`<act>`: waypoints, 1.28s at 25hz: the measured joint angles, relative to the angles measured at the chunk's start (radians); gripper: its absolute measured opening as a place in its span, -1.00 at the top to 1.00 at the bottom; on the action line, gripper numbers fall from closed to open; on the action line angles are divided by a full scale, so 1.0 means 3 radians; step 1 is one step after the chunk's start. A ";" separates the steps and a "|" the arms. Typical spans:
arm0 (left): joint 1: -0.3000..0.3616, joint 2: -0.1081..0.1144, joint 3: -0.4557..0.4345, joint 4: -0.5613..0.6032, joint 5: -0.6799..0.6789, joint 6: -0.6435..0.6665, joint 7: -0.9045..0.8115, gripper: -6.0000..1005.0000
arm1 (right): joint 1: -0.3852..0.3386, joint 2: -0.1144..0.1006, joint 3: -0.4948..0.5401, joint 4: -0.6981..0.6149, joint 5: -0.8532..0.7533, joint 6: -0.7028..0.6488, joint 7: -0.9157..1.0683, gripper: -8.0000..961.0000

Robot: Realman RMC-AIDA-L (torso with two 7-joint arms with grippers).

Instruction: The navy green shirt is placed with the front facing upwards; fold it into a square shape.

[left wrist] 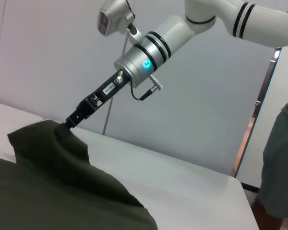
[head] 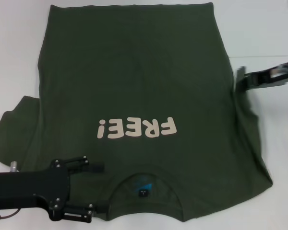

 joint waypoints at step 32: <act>0.0006 -0.0001 -0.0057 0.0000 0.0000 -0.0022 0.0056 -0.86 | 0.0377 0.0155 -0.0485 0.0696 0.0160 0.0527 0.0014 0.76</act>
